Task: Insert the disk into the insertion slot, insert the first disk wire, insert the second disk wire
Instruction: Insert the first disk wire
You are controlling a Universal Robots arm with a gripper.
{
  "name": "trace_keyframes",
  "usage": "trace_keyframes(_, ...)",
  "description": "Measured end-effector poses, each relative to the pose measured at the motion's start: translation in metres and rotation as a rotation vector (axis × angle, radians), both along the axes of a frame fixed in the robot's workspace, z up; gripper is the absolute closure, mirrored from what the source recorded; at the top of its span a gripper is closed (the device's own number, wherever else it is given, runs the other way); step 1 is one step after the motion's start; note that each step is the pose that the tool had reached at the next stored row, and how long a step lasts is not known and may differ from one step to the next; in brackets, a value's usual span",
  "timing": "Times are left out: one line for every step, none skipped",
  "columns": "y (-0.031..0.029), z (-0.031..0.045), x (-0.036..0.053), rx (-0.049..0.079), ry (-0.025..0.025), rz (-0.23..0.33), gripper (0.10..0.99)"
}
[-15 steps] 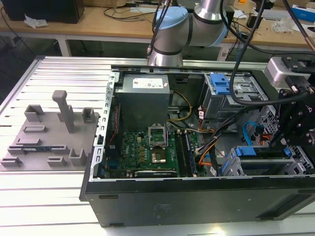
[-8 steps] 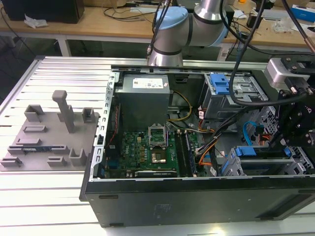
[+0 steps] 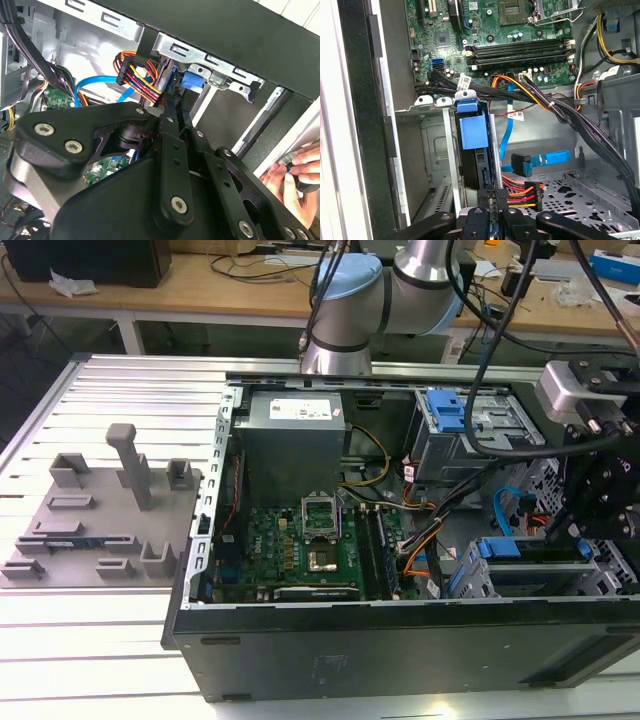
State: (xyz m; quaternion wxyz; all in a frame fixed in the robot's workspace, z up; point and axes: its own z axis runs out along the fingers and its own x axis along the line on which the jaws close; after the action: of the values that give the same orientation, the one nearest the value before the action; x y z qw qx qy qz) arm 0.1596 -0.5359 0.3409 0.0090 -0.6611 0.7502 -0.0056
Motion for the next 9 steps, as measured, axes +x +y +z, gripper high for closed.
trace_keyframes(0.0000,-0.0009,0.0000,0.001,0.0001,0.000,0.918)
trace_keyframes(0.0000,-0.0010,0.0000,0.000,0.0000,0.000,0.918)
trace_keyframes(0.0000,-0.0013,0.0000,0.000,0.0000,0.000,0.918)
trace_keyframes(-0.0001,-0.0017,0.0000,0.000,0.0000,0.000,0.918)
trace_keyframes(-0.0001,-0.0019,0.0000,0.000,0.0000,0.000,0.918)
trace_keyframes(-0.0001,-0.0019,-0.0001,0.000,0.0000,0.000,0.918)
trace_keyframes(-0.0001,-0.0021,-0.0002,0.000,0.0001,0.000,0.910)
trace_keyframes(-0.0001,-0.0017,-0.0003,0.000,0.0001,0.000,0.910)
trace_keyframes(-0.0001,0.0012,-0.0003,0.000,0.0000,0.000,0.851)
